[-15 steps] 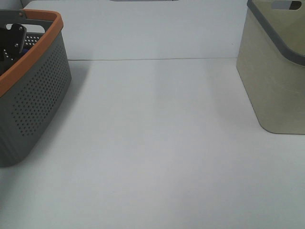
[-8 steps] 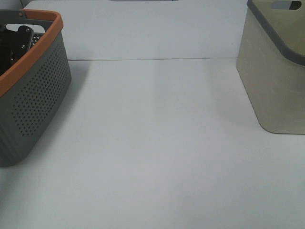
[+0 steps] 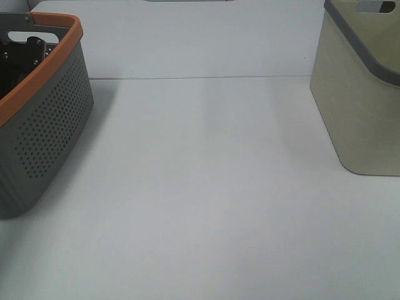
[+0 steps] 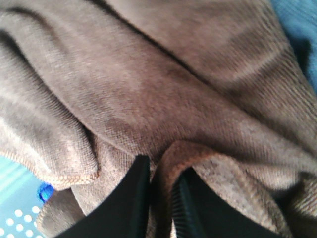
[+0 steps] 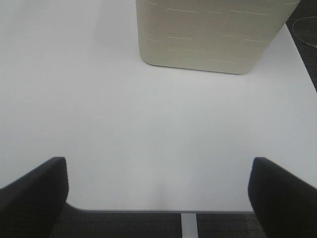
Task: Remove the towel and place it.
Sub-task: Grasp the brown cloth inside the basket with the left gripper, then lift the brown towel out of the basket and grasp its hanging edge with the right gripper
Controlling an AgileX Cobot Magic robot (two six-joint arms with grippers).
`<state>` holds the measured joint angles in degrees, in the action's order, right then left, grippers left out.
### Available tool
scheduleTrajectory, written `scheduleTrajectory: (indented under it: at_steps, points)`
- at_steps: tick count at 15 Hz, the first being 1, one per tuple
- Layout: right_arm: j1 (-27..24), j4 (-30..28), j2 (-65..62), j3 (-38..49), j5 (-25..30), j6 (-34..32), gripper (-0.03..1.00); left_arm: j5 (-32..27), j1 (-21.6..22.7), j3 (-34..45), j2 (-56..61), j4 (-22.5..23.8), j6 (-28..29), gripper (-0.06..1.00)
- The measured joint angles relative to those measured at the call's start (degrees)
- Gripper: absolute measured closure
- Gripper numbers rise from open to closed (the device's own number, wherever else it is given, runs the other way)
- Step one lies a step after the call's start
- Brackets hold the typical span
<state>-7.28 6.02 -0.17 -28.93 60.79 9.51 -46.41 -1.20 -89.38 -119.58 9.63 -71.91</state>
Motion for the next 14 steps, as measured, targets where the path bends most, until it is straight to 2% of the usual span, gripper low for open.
scheduleTrajectory:
  at_steps: [2,3,4,8,14]
  points:
    - [0.0,0.0,0.0,0.0,0.0,0.0,0.01,0.0,0.0,0.0,0.0,0.2,0.9,0.82]
    - [0.0,0.0,0.0,0.0,0.0,0.0,0.01,-0.1,0.0,0.0,0.0,0.2,0.9,0.91]
    - [0.0,0.0,0.0,0.0,0.0,0.0,0.01,-1.7,0.0,0.0,0.0,0.2,1.0,0.94]
    - [0.0,0.0,0.0,0.0,0.0,0.0,0.01,-3.6,0.0,-2.8,5.4,0.4,1.9,0.94]
    - [0.0,0.0,0.0,0.0,0.0,0.0,0.01,-9.0,0.0,-7.8,18.7,0.1,8.3,0.94]
